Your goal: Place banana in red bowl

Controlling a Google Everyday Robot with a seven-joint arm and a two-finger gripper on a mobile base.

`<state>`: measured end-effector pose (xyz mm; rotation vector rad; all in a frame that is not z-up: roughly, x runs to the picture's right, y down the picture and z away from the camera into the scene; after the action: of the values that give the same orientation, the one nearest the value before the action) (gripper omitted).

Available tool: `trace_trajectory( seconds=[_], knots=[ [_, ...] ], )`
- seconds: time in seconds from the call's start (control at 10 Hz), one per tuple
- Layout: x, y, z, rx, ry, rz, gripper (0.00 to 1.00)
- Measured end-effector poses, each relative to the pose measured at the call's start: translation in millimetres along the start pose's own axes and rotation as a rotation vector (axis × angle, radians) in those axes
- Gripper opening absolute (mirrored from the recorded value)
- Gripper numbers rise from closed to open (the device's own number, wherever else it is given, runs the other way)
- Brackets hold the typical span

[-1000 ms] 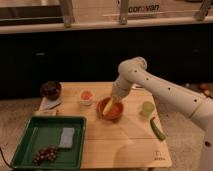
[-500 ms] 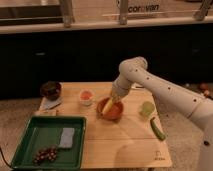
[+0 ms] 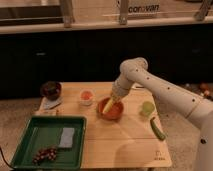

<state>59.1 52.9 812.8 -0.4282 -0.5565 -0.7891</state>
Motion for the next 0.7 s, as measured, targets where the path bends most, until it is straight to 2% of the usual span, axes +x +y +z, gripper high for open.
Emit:
trace_trajectory(
  seconds=[0.4,0.5,0.7],
  knots=[
    [10.9,2.8,17.3,-0.008,0.004,0.032,0.76],
    [13.1,2.3,20.5,-0.008,0.004,0.036,0.80],
    [16.8,1.9,27.8,-0.008,-0.003,0.045,0.80]
  ],
)
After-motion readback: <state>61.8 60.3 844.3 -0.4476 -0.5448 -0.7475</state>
